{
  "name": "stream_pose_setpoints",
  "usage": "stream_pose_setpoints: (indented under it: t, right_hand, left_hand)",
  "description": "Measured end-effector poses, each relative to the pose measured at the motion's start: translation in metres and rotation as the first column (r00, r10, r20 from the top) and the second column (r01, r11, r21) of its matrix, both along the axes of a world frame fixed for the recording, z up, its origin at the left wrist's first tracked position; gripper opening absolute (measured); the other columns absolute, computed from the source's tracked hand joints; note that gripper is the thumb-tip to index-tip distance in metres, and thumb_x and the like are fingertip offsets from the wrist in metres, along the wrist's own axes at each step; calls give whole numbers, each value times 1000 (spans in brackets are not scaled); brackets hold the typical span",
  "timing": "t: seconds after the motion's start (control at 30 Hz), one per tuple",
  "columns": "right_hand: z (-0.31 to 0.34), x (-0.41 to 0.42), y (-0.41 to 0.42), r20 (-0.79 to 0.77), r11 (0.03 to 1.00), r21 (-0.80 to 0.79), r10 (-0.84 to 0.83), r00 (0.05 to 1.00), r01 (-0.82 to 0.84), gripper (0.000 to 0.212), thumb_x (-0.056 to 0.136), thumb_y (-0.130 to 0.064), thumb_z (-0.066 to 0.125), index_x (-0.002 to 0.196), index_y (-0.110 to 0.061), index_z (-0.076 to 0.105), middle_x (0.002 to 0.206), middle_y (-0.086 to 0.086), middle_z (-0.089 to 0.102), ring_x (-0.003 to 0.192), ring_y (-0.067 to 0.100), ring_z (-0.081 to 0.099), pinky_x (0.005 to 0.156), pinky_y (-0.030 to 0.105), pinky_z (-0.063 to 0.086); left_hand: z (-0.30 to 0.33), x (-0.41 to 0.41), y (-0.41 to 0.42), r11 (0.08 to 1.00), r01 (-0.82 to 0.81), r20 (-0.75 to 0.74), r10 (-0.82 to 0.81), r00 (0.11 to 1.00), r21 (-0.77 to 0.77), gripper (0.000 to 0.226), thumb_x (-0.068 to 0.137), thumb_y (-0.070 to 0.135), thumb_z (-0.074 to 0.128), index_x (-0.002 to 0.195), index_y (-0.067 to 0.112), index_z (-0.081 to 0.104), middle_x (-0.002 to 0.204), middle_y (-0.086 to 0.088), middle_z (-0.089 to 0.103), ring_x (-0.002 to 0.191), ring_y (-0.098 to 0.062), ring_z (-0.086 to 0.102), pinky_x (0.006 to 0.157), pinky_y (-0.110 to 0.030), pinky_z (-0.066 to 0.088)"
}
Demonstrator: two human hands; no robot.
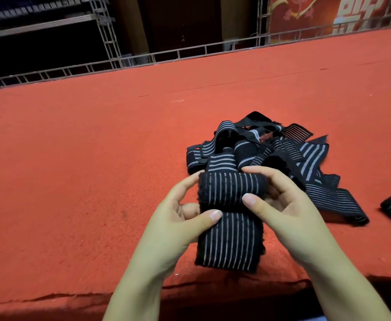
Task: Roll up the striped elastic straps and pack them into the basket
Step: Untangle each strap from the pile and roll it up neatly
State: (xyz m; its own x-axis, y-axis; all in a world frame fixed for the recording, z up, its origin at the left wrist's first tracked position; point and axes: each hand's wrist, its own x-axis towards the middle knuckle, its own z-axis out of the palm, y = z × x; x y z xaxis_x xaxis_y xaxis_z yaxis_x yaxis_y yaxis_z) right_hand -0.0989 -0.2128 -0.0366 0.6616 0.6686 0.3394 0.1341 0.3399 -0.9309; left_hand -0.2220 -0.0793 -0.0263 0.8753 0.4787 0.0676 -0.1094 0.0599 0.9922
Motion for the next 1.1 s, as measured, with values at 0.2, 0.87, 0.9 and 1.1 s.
stream_pose_setpoints:
  t: [0.2, 0.87, 0.9, 1.1]
  right_hand:
    - [1, 0, -1, 233, 999, -26, -17, 972, 24, 37, 75, -9, 68, 103, -34, 64, 109, -14, 66, 103, 1, 61, 86, 11, 44]
    - [-13, -6, 13, -344, 999, -7, 27, 939, -31, 45, 76, -24, 72, 119, -26, 57, 104, -4, 69, 87, 10, 62, 76, 31, 48]
    - [-16, -7, 14, -324, 999, -24, -30, 946, 23, 42, 74, -22, 73, 113, -26, 59, 103, -2, 67, 82, 9, 61, 78, 35, 46]
    - [-19, -10, 17, -204, 997, -4, -75, 976, 76, 28, 75, -3, 74, 96, -14, 60, 88, 1, 65, 67, 12, 65, 56, 23, 53]
  left_hand:
    - [0, -1, 3, 995, 61, 36, -58, 998, -80, 71, 61, 11, 86, 121, 39, 61, 92, -11, 75, 80, -20, 72, 62, -29, 57]
    - [-12, 8, -4, 988, -152, 202, 148, 968, 4, 30, 83, 35, 59, 109, 47, 68, 100, 4, 69, 95, -14, 61, 83, -36, 49]
    - [-11, 8, -3, 987, -159, 217, 159, 963, -17, 28, 85, 34, 60, 109, 46, 68, 100, 4, 69, 95, -15, 62, 81, -33, 50]
    - [-7, 9, -1, 986, -144, 262, 161, 951, -84, 27, 89, 27, 59, 106, 46, 68, 104, 7, 72, 93, -18, 68, 70, -31, 56]
